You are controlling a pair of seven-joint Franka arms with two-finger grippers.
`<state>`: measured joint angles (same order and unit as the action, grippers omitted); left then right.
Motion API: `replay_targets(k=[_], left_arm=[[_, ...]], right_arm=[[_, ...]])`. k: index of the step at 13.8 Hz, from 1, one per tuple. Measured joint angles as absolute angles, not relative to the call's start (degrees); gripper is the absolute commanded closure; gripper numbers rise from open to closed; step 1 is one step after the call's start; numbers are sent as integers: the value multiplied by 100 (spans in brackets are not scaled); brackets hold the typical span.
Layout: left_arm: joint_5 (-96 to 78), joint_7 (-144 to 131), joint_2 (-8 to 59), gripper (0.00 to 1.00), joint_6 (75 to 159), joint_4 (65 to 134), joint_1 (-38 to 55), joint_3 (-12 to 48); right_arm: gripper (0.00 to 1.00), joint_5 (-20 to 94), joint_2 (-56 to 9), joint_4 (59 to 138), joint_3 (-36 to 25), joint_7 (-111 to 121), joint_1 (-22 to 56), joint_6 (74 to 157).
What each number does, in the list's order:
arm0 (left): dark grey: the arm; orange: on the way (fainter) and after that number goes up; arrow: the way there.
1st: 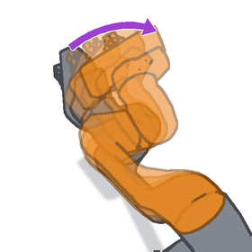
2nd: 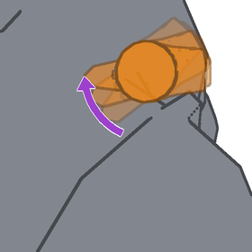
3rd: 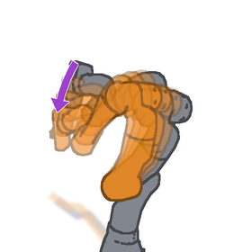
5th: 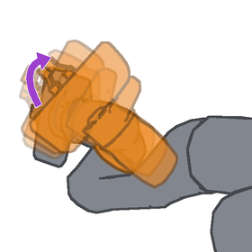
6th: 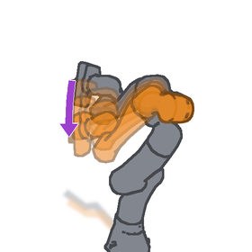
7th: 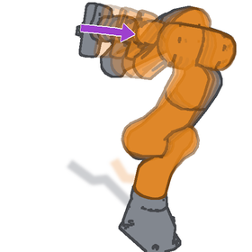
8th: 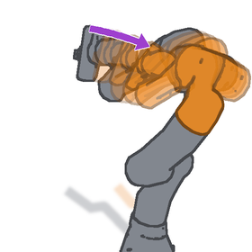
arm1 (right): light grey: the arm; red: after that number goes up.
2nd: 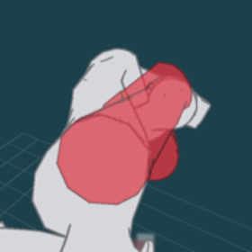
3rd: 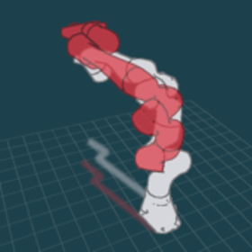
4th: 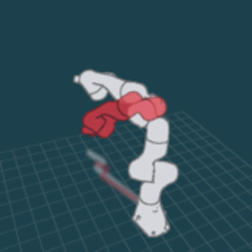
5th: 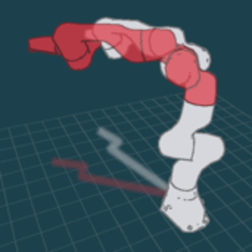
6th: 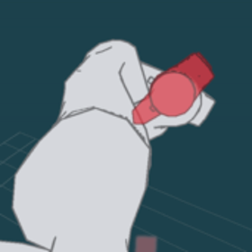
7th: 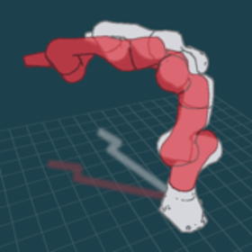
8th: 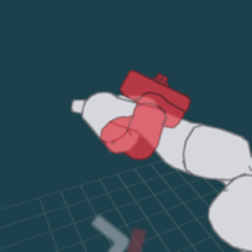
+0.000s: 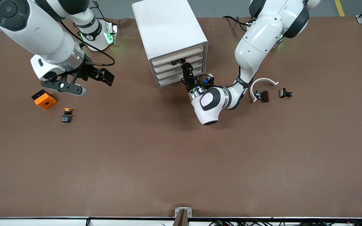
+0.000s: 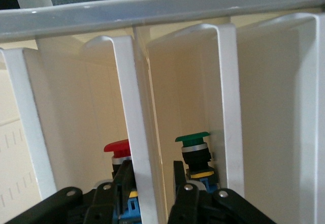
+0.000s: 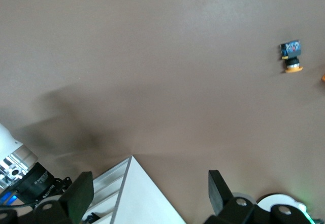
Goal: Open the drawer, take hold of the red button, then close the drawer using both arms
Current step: 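Pull the drawer open with the left gripper while the right gripper approaches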
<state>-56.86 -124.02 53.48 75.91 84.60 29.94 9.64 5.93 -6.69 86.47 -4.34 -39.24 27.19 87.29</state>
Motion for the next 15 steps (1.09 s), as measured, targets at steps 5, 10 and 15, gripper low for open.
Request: replay_targets(k=[5, 10, 15], left_arm=[[-5694, -12586, 5343, 100, 7489, 8418, 2973, 959], [-5697, -12473, 5343, 100, 7486, 8410, 2834, 932], [-5800, -12307, 5342, 100, 7442, 8324, 2754, 704]], right_arm=[[0, 593, -746, 8647, -432, -4653, 3010, 8735], [0, 593, -824, 8646, -430, -5704, 3444, 8924], [0, 594, -998, 8647, -428, -6639, 3890, 9077]])
